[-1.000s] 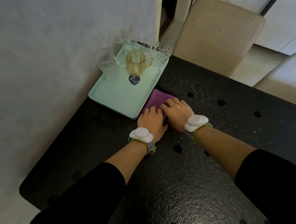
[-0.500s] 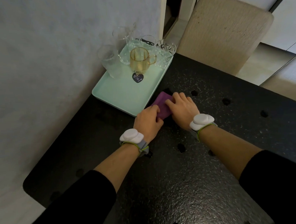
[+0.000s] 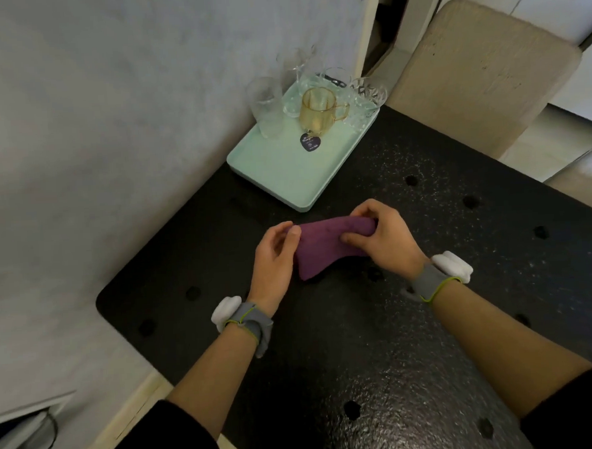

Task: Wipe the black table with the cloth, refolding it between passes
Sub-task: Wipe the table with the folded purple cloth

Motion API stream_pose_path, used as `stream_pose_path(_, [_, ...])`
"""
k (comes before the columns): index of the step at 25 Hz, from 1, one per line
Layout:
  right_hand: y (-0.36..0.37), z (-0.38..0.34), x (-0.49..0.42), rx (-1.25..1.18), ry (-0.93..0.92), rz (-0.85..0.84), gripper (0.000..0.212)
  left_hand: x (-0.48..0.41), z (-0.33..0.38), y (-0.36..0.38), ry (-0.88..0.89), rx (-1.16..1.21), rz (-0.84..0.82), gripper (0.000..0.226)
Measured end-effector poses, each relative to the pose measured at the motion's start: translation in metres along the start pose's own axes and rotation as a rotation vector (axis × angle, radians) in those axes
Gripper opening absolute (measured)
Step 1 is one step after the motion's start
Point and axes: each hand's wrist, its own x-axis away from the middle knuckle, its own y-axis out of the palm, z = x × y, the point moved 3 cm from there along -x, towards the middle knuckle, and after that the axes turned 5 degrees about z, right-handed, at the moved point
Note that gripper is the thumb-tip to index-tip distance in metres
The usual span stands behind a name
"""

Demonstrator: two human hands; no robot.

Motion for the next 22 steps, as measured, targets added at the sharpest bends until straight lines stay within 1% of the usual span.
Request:
stream_pose_path(1, [0.003, -0.002, 0.005, -0.052, 0.003, 0.015, 0.031, 0.007, -0.002, -0.003, -0.037, 0.048, 0.007, 0.033])
stream_pose_path(3, [0.014, -0.011, 0.019, -0.133, -0.003, 0.026, 0.037, 0.025, -0.012, -0.014, -0.087, 0.068, -0.021, 0.036])
stream_pose_path(5, [0.024, -0.015, 0.031, -0.186, 0.028, 0.023, 0.047, 0.038, -0.026, -0.023, -0.116, 0.041, -0.053, 0.037])
stream_pose_path(7, [0.038, -0.017, 0.046, -0.198, 0.079, -0.001, 0.051, 0.056, -0.039, -0.035, -0.116, -0.01, -0.039, 0.042])
stream_pose_path(9, [0.05, -0.014, 0.06, -0.207, 0.133, -0.001, 0.045, 0.077, -0.049, -0.044, -0.125, 0.013, 0.013, 0.042])
stream_pose_path(11, [0.062, -0.009, 0.076, -0.181, 0.152, -0.017, 0.037, 0.098, -0.057, -0.05, -0.162, 0.107, 0.077, 0.039])
stream_pose_path(13, [0.074, -0.007, 0.091, -0.115, 0.118, -0.073, 0.029, 0.113, -0.065, -0.056, -0.185, 0.121, 0.126, 0.043])
stream_pose_path(14, [0.082, -0.008, 0.101, -0.059, 0.11, -0.124, 0.03, 0.124, -0.07, -0.063, -0.201, 0.121, 0.147, 0.047])
stream_pose_path(17, [0.101, -0.006, 0.118, 0.1, 0.15, -0.232, 0.038, 0.14, -0.082, -0.08, -0.244, 0.08, 0.155, 0.058])
stream_pose_path(18, [0.104, -0.008, 0.121, 0.113, 0.164, -0.264, 0.04, 0.144, -0.085, -0.086, -0.251, 0.044, 0.151, 0.06])
stream_pose_path(19, [0.11, -0.009, 0.124, 0.101, 0.173, -0.3, 0.04, 0.148, -0.093, -0.093, -0.247, -0.004, 0.156, 0.058])
stream_pose_path(22, [0.125, -0.017, 0.135, 0.08, 0.151, -0.397, 0.043, 0.159, -0.118, -0.112, -0.186, -0.16, 0.218, 0.039])
